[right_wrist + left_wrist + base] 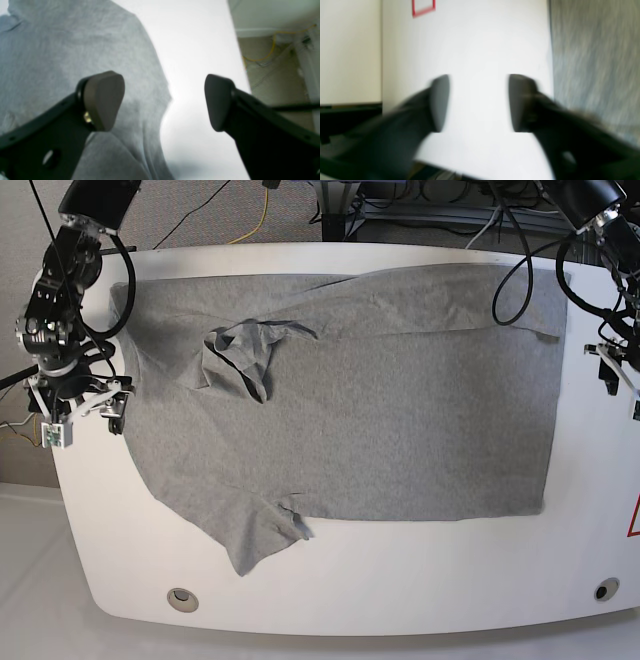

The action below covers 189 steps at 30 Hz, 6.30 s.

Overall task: Fold the T-shirt properly
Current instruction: 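Move both grippers along the shirt's side edges toward the hem, then lower both grippers onto the shirt's side edges near the hem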

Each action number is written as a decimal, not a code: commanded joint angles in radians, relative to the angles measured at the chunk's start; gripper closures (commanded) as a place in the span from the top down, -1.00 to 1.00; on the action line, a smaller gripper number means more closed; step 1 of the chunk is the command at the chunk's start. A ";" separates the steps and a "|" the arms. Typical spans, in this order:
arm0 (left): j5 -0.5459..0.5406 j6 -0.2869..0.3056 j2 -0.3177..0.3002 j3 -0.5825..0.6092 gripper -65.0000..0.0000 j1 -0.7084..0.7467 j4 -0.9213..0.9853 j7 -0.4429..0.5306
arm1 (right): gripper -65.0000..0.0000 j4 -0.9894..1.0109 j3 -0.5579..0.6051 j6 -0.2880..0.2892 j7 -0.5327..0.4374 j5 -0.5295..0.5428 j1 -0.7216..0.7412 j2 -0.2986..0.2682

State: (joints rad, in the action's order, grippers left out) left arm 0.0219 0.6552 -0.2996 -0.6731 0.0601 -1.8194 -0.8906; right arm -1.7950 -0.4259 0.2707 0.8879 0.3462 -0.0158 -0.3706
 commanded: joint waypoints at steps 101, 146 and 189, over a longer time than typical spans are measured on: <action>0.112 -0.053 -0.100 0.172 0.71 -0.722 1.417 0.776 | 0.57 0.648 0.454 0.006 -0.226 0.009 0.374 -0.173; 0.111 -0.059 -0.114 0.171 0.70 -0.776 1.477 0.779 | 0.57 0.657 0.459 0.006 -0.227 0.011 0.486 -0.213; 0.109 -0.059 -0.062 0.125 0.71 -0.762 1.648 0.924 | 0.57 0.780 0.459 0.006 -0.284 0.009 0.472 -0.176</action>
State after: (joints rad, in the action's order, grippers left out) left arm 0.1341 0.5919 -0.3515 -0.5411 -0.6800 -0.1719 0.0437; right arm -0.9981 0.0410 0.2798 0.6281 0.3470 0.4297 -0.5266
